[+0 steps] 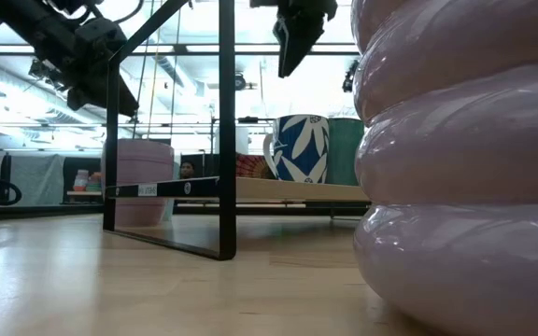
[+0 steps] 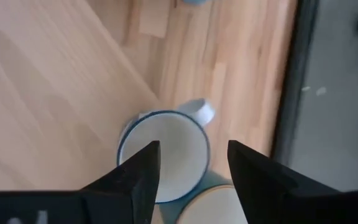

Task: Place coffee mugs
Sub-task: Put the light blue cup on the shelf

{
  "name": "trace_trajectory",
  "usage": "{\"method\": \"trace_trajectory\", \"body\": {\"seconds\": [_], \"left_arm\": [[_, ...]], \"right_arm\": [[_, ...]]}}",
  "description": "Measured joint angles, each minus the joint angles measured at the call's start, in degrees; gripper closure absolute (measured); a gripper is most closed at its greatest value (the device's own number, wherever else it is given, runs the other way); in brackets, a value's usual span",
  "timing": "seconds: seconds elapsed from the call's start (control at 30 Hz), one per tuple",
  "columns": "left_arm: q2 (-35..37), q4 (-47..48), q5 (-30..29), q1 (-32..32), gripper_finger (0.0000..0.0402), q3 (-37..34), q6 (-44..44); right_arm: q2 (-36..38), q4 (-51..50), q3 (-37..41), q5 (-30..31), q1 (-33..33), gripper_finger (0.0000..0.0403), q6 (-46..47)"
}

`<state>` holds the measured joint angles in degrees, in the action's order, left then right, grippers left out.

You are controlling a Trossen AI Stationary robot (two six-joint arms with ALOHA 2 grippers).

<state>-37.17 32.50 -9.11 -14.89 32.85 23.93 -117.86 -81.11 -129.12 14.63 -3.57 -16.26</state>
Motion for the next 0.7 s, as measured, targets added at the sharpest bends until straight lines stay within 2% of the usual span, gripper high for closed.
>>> {"method": "trace_trajectory", "body": {"seconds": [0.17,0.3,0.6,0.7], "left_arm": [[-2.59,2.78,0.93,-0.48,0.0290,3.10,2.61],[-6.32,3.86,1.86,-0.48,0.0290,5.67,2.85],[-19.00,4.47,1.63,-4.98,0.0290,10.42,-0.55],[-23.03,4.42,3.21,-7.09,0.0290,11.21,-0.59]], "right_arm": [[0.71,1.20,2.81,0.46,-0.34,0.0219,1.13],[4.50,5.94,6.73,0.59,0.13,0.0228,1.01],[16.27,19.23,20.90,-1.45,0.27,0.0236,0.68],[19.67,22.92,26.30,-2.23,0.56,0.0236,0.85]]}}
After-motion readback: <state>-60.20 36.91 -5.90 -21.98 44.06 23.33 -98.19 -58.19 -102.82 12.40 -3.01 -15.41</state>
